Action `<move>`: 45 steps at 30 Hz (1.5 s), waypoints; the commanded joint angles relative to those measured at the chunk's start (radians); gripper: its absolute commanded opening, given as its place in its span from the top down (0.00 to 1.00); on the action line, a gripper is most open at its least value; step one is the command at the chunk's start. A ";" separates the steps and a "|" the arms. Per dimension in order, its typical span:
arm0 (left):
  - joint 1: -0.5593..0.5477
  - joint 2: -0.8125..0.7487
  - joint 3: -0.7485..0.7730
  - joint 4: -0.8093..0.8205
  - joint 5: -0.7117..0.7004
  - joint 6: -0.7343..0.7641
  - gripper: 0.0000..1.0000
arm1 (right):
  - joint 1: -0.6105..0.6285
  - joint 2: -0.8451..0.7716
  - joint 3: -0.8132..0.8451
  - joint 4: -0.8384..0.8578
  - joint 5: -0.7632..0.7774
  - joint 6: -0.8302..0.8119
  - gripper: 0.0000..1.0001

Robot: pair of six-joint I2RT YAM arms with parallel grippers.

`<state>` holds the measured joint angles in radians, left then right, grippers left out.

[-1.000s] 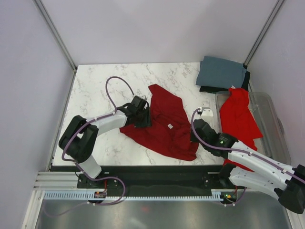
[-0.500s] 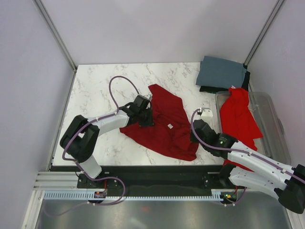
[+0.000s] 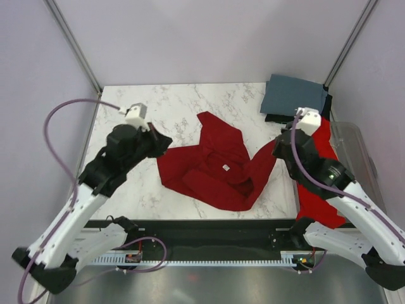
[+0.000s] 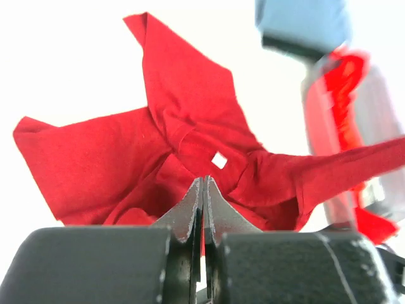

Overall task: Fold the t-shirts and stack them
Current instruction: Flatten the tshirt out

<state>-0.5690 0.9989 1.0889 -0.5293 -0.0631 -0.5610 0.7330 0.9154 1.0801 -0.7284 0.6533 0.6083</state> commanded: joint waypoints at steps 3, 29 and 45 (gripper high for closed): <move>0.000 -0.288 -0.113 -0.230 -0.081 -0.066 0.98 | -0.015 -0.068 0.156 -0.198 0.186 -0.005 1.00; -0.003 0.495 -0.152 0.238 0.123 0.003 0.47 | -0.015 -0.280 -0.095 -0.279 0.095 0.119 1.00; -0.048 0.707 -0.057 0.241 0.077 -0.014 0.53 | -0.015 -0.260 -0.112 -0.253 0.080 0.099 1.00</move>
<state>-0.6025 1.6974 0.9958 -0.3172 0.0475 -0.5972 0.7177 0.6514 0.9710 -1.0065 0.7326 0.7185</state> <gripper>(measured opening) 0.478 0.012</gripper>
